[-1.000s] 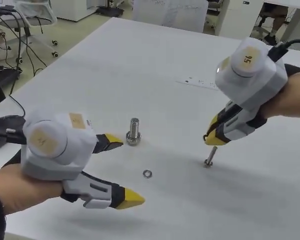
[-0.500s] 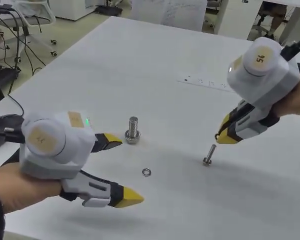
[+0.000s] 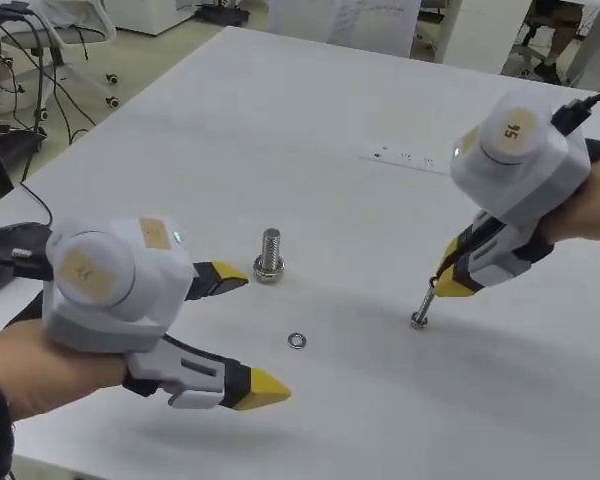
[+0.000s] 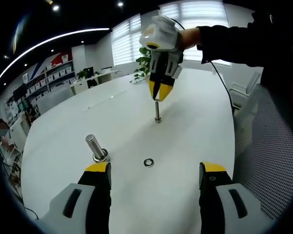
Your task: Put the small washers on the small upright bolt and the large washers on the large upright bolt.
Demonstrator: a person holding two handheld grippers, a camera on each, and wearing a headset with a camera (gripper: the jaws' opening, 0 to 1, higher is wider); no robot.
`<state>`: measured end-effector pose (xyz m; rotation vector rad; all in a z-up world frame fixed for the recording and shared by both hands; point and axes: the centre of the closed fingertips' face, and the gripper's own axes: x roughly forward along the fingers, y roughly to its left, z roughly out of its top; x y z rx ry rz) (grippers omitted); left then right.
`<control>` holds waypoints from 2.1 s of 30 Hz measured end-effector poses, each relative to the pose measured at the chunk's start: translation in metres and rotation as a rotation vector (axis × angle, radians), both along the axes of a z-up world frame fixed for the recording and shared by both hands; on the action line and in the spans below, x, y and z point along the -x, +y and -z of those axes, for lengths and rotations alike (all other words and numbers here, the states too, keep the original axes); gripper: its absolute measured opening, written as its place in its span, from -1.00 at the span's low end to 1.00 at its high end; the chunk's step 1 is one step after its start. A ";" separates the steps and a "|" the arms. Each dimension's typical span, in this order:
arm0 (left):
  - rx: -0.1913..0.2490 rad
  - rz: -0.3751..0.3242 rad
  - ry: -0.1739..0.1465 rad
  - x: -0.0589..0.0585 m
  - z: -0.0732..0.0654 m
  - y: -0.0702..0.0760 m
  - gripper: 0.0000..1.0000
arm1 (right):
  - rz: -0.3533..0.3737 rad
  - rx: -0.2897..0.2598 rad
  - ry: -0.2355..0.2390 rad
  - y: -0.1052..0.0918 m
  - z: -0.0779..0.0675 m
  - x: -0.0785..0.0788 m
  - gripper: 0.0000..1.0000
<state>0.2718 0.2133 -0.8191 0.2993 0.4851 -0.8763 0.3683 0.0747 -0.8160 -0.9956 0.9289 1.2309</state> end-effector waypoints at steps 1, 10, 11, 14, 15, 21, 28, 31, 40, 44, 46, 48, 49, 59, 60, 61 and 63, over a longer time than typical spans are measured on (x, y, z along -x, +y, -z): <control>0.001 -0.001 0.000 0.000 0.000 0.000 0.46 | -0.001 0.004 0.002 0.000 0.002 0.000 -0.73; 0.003 -0.005 0.001 0.000 0.000 0.001 0.46 | -0.003 0.011 0.016 0.001 0.006 0.003 -0.73; 0.003 -0.005 0.001 0.000 0.000 0.001 0.46 | -0.002 0.010 0.017 0.002 0.006 0.003 -0.73; 0.003 -0.006 0.001 0.000 0.000 0.002 0.46 | -0.003 0.016 0.021 0.001 0.010 0.004 -0.73; 0.003 -0.006 0.001 0.000 0.000 0.002 0.46 | -0.003 0.017 0.022 0.001 0.012 0.004 -0.73; 0.002 -0.005 0.003 0.000 0.001 0.002 0.45 | -0.007 0.027 0.027 0.002 0.021 0.004 -0.73; 0.004 -0.006 0.005 0.000 0.001 0.002 0.44 | -0.001 0.033 0.040 0.004 0.032 0.003 -0.73; 0.004 -0.005 0.007 0.000 0.001 0.002 0.44 | -0.002 0.038 0.042 0.004 0.037 0.004 -0.73; 0.002 -0.010 0.006 0.001 0.001 0.005 0.44 | 0.003 0.046 0.058 0.005 0.050 0.003 -0.73; 0.000 -0.009 0.007 0.001 0.001 0.005 0.44 | 0.005 0.040 0.056 0.007 0.050 0.003 -0.73; 0.000 -0.009 0.007 0.001 0.001 0.005 0.44 | 0.005 0.042 0.056 0.006 0.050 0.004 -0.73; -0.001 -0.010 0.007 0.001 0.001 0.006 0.44 | 0.002 0.044 0.055 0.006 0.049 0.004 -0.72; -0.001 -0.010 0.007 0.001 0.001 0.005 0.44 | 0.002 0.045 0.055 0.006 0.049 0.005 -0.72; -0.001 -0.009 0.004 -0.001 0.001 0.004 0.44 | -0.003 0.035 0.054 0.007 0.047 0.005 -0.67; 0.000 -0.009 0.004 -0.001 0.001 0.004 0.44 | -0.003 0.034 0.053 0.007 0.046 0.005 -0.66; 0.000 -0.009 0.003 -0.001 0.001 0.004 0.44 | -0.004 0.032 0.047 0.007 0.044 0.004 -0.65; -0.001 -0.009 0.003 -0.002 0.001 0.004 0.44 | -0.003 0.027 0.044 0.007 0.044 0.001 -0.64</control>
